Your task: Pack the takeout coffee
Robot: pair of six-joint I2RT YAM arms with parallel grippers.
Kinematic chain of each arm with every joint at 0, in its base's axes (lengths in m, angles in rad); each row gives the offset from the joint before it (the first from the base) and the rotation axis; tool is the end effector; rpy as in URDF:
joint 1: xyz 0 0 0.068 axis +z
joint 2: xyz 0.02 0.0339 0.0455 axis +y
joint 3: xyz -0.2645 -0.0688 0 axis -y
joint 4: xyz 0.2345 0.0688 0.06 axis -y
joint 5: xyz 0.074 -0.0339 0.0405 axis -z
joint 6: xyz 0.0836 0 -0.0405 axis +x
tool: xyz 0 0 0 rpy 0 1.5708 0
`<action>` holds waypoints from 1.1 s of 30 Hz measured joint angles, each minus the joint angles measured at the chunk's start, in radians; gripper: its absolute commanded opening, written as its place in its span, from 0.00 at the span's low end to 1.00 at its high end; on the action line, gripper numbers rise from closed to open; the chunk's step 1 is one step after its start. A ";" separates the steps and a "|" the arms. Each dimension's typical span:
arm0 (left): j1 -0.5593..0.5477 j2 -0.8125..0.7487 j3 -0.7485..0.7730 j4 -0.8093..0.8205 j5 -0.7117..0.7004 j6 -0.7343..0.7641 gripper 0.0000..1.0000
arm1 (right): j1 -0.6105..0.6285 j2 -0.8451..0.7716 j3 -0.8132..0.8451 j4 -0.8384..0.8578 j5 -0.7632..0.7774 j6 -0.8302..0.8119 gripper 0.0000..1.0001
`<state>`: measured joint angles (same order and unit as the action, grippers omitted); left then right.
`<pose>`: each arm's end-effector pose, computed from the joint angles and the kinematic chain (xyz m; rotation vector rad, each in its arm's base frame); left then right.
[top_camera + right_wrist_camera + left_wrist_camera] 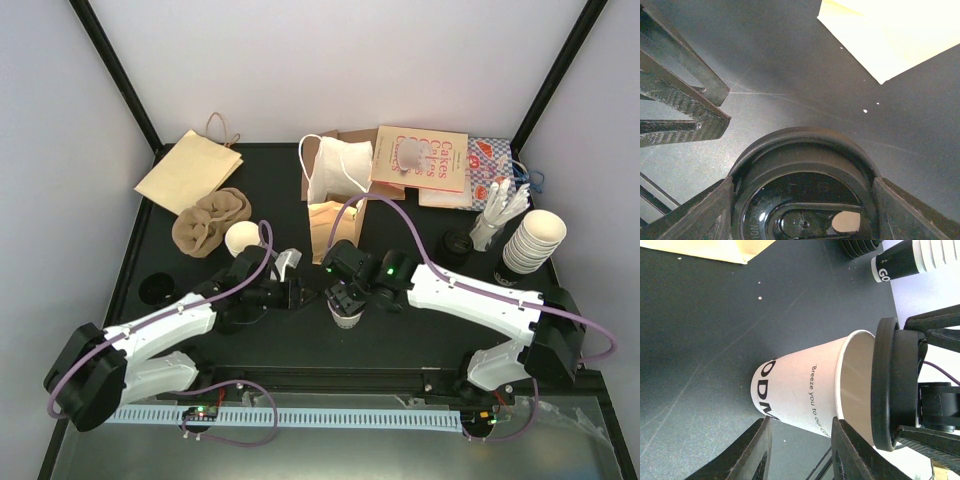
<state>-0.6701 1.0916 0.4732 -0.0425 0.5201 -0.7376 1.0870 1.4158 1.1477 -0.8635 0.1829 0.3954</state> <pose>0.1620 -0.1814 0.1712 0.2371 2.4701 -1.2781 0.1472 0.2475 0.2292 -0.8593 2.5473 0.2232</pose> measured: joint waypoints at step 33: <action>-0.014 0.050 0.000 0.024 0.016 -0.001 0.26 | 0.000 0.011 0.002 -0.008 0.004 -0.010 0.75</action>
<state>-0.6838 1.1416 0.4732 -0.0181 0.5358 -0.7383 1.0870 1.4273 1.1500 -0.8719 0.1867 0.3855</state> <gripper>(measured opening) 0.275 0.754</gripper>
